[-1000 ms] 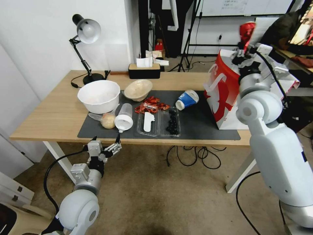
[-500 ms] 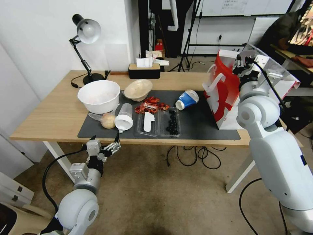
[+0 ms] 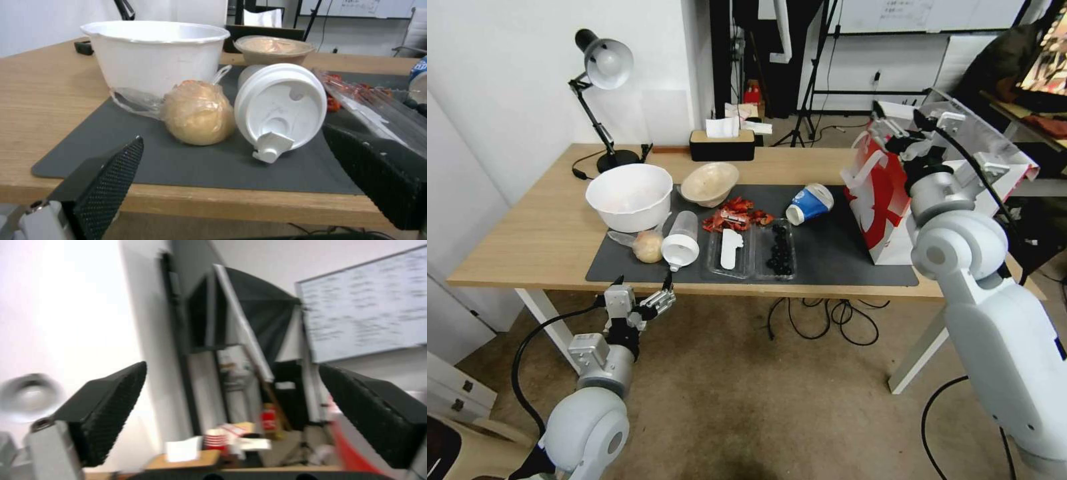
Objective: Pick up the trash from the table and place it into the takeout bag.
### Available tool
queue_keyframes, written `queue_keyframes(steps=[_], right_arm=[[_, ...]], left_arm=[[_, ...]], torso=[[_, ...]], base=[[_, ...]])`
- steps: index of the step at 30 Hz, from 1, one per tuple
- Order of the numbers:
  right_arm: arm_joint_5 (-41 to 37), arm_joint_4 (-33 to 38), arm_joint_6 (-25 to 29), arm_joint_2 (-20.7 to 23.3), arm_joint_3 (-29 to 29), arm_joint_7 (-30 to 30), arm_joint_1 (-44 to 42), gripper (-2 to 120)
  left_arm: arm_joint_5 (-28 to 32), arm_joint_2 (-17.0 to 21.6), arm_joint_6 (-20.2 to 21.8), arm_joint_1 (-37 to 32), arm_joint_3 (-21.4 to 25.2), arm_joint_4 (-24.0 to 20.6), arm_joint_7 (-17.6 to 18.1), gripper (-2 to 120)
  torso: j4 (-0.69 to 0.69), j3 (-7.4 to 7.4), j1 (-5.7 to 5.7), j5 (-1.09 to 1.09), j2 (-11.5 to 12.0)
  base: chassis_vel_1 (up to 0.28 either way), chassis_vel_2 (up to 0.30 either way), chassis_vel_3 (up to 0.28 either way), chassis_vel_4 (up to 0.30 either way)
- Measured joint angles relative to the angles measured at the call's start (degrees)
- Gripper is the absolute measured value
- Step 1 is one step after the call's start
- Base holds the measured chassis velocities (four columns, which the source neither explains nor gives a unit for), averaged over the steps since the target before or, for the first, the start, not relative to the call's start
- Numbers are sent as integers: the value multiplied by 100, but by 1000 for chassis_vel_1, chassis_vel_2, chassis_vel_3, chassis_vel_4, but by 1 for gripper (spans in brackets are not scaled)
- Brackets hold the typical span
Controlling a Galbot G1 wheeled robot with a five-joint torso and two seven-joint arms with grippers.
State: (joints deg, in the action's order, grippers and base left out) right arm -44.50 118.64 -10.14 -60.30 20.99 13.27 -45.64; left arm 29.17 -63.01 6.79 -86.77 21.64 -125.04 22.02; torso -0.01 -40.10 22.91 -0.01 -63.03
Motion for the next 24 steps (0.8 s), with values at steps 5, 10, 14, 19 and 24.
queue_keyframes(steps=[5,10,14,19,24], right_arm=[[55,295,177,-17,1,-543,-579,100],[638,480,329,-148,-8,-932,-1613,100],[1155,588,525,-270,0,-906,-2471,100],[1957,673,708,-493,52,-616,-3415,100],[2567,701,702,-724,32,-92,-4140,100]], left_arm=[[0,-2,-1,-10,14,0,3,100],[-29,-54,-7,-13,4,32,7,100],[-10,-15,0,-27,57,-12,14,100],[39,67,2,-64,129,-64,17,100],[42,69,2,-96,109,-67,16,100]], torso=[[1,0,0,0,0],[1,0,0,1,0],[2,0,0,2,0],[1,0,0,0,0],[2,1,0,0,0]], base=[[0,0,0,0],[0,0,0,0],[0,0,0,0],[0,0,0,0],[0,0,0,0]])
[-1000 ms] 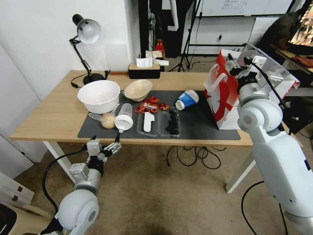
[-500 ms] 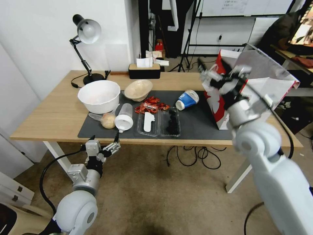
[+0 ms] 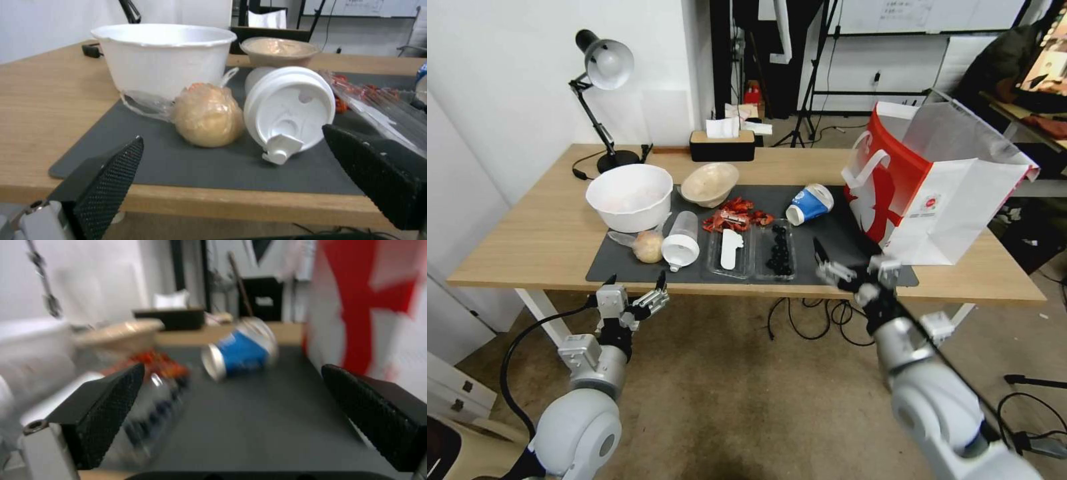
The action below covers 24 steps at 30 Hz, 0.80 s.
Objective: Pick up the trash from the table and place it into the takeout bag.
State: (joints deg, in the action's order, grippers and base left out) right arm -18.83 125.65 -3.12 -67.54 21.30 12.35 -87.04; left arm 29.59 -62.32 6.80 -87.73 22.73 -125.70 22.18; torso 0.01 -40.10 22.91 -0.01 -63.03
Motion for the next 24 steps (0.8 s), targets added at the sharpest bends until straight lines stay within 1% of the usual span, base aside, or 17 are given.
queue_keyframes(steps=[1,2,4,5,7,14,24], right_arm=[[170,19,-5,-54,-32,257,-152,100],[170,19,-5,-54,-32,257,-152,100],[368,69,-64,-138,-71,701,-374,100],[368,69,-64,-138,-71,701,-374,100],[441,151,-144,-206,-112,1064,-625,100],[724,166,-48,-406,-257,1424,-978,100],[771,102,-150,-448,-326,1620,-1080,100]], left_arm=[[-2,0,1,-10,-11,0,0,100],[-2,0,1,-10,-11,0,0,100],[-23,1,5,-13,-21,9,-1,100],[-23,1,5,-13,-21,9,-1,100],[-29,1,14,-5,-23,18,-2,100],[-59,1,16,-48,-1,14,-5,100],[-66,-21,16,-92,34,3,-4,100]], torso=[[-1,0,0,1,0],[-1,0,0,1,0],[-1,0,0,0,1],[-1,0,0,0,1],[-1,0,0,0,1],[-1,-1,1,0,1],[-1,-1,1,0,1]], base=[[0,0,0,0],[0,0,0,0],[0,0,0,0],[0,0,0,0],[0,0,0,0],[0,0,0,0],[0,0,0,0]])
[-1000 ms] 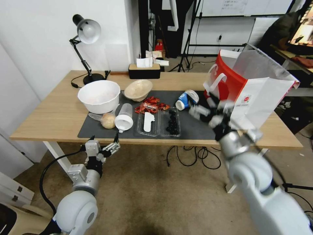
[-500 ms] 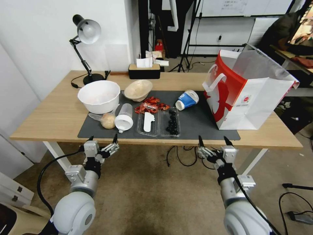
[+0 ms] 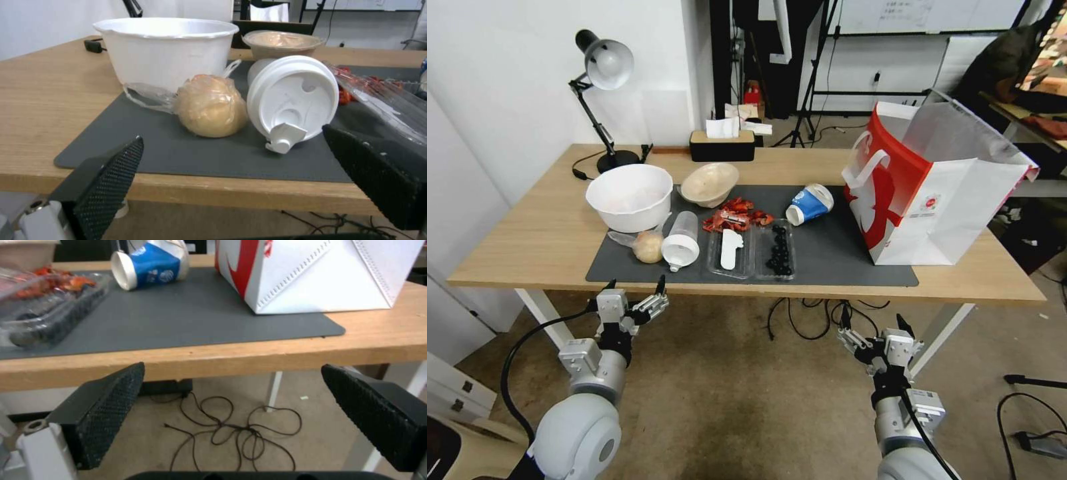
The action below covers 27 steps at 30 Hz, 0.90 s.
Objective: Pick up the trash from the table and place it into the takeout bag.
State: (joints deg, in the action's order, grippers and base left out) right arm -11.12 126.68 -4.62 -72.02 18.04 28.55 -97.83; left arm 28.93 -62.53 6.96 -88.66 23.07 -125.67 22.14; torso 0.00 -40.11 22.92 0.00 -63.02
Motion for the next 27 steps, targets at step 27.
queue_keyframes(steps=[27], right_arm=[[-861,-482,-13,683,-674,-1632,2177,100]], left_arm=[[-121,-68,11,-137,56,-59,-23,100]], torso=[[0,-1,0,0,0]], base=[[0,0,0,0]])
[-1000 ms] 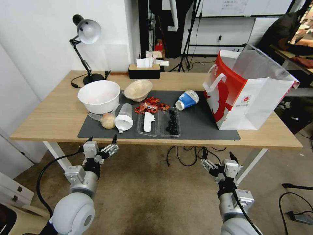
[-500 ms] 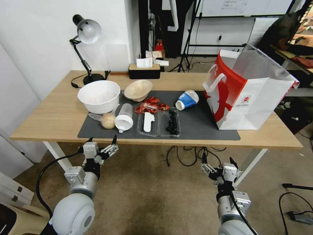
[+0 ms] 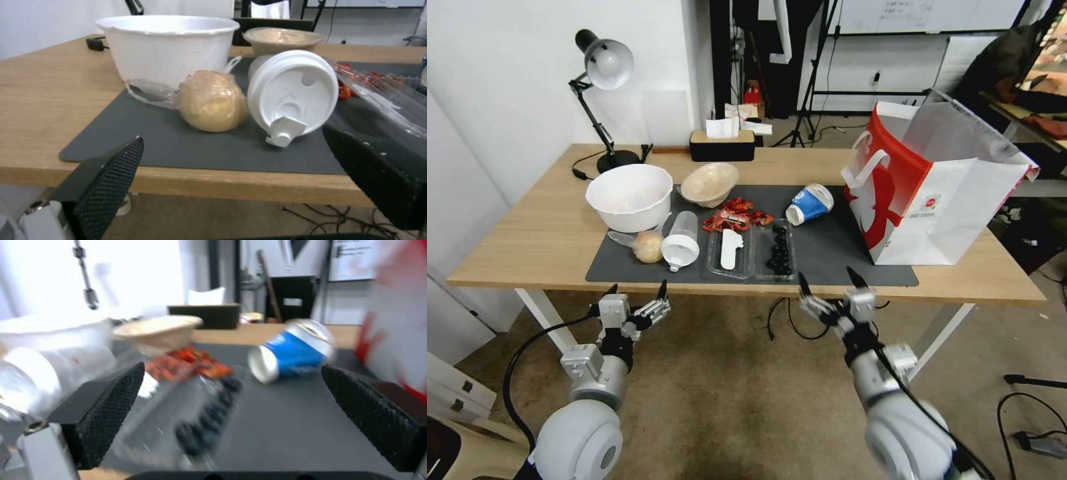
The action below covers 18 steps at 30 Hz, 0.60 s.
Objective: Pick up the trash from the table and place it into the takeout bag.
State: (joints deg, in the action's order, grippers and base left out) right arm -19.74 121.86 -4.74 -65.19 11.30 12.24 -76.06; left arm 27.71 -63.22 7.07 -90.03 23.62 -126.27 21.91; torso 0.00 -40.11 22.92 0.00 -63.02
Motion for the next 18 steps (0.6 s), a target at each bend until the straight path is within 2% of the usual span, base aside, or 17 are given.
queue_keyframes(steps=[10,15,18], right_arm=[[-112,-697,-314,-58,-1017,532,1393,100],[-504,-875,-1194,-130,-1290,1595,2027,100],[-667,-1039,-1428,-139,-1363,1824,2304,100]], left_arm=[[-82,-15,2,-115,62,-30,-16,100],[-87,-24,2,-126,73,-75,-11,100],[-124,-22,1,-161,73,-75,-11,100]], torso=[[-2,0,0,1,0],[-1,0,0,0,0],[0,0,1,0,0]], base=[[0,0,0,0],[0,0,0,0],[0,0,0,0]])
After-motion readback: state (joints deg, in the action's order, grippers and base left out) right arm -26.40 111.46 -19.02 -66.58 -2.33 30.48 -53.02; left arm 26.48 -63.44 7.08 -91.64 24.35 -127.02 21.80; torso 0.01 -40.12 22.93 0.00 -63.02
